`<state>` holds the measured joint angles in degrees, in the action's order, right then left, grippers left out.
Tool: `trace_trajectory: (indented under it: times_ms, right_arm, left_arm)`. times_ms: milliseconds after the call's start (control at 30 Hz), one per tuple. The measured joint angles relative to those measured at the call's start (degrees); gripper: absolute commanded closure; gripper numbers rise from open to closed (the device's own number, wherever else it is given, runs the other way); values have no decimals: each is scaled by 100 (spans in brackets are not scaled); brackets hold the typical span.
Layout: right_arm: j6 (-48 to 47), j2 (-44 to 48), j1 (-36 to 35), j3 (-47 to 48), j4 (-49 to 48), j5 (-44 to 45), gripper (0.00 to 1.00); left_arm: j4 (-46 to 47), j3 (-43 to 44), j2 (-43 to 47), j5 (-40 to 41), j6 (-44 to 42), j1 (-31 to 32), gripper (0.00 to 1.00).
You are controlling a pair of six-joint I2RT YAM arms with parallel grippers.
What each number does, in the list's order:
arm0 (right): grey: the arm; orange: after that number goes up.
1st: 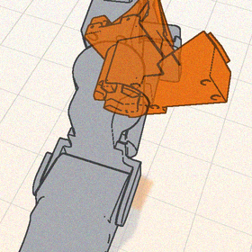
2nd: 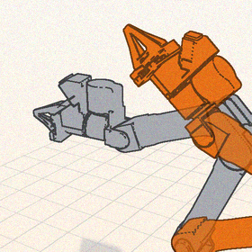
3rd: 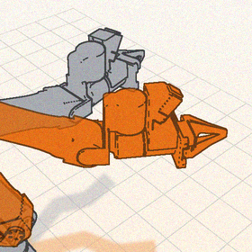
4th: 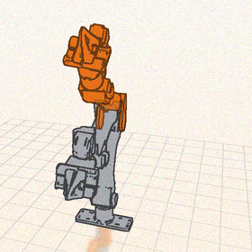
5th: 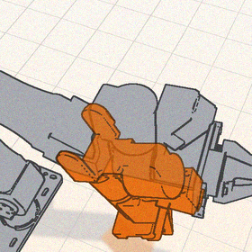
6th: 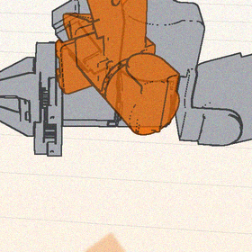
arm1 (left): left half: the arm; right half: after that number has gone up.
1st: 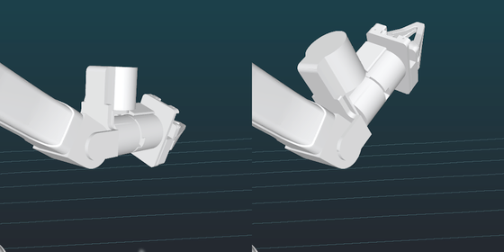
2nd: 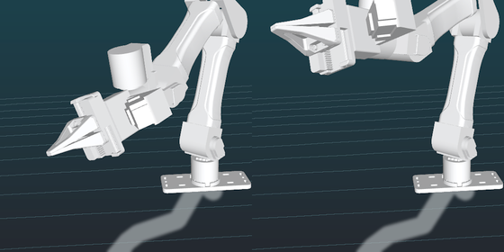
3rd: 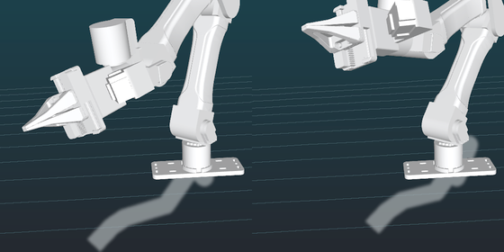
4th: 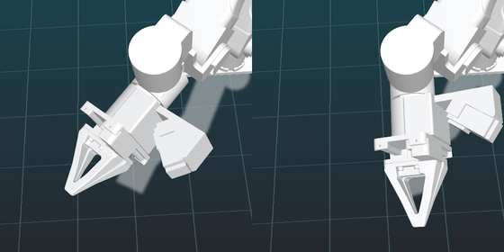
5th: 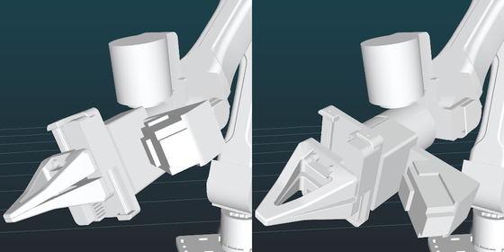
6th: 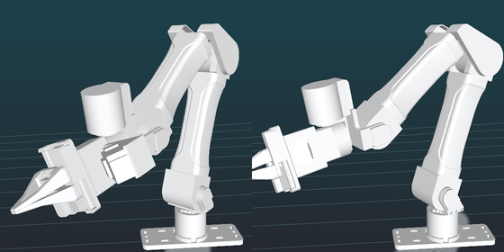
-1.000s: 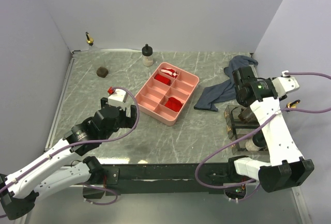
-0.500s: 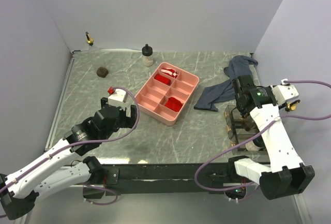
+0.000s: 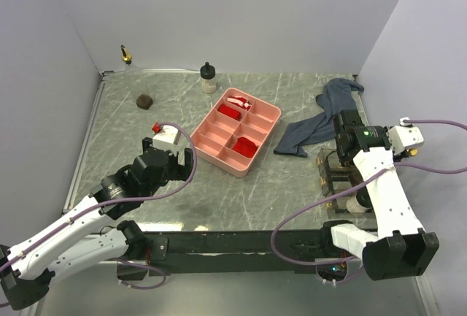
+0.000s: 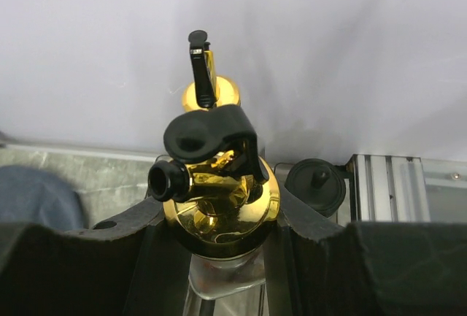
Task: Organize the condiment bottles
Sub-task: Place the bottle in the storage box.
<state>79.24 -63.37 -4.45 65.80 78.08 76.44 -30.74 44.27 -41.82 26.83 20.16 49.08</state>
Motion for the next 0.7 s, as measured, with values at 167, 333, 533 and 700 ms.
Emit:
trace_trajectory:
  times_ms: [167, 333, 533, 700]
  right_arm:
    - [-11, -4, 133, -160, -188, 76, 100]
    - [70, -144, 245, -186, -225, 138, 100]
    - [232, -387, 310, -232, -225, 186, 100]
    - [623, -750, 337, -256, -125, 186, 100]
  left_arm:
    - [0, 0, 0, -2, 0, 0, 3]
    - [0, 0, 0, 0, 0, 0, 3]
    - [0, 0, -2, 0, 2, 0, 3]
    - [0, 0, -2, 0, 0, 0, 3]
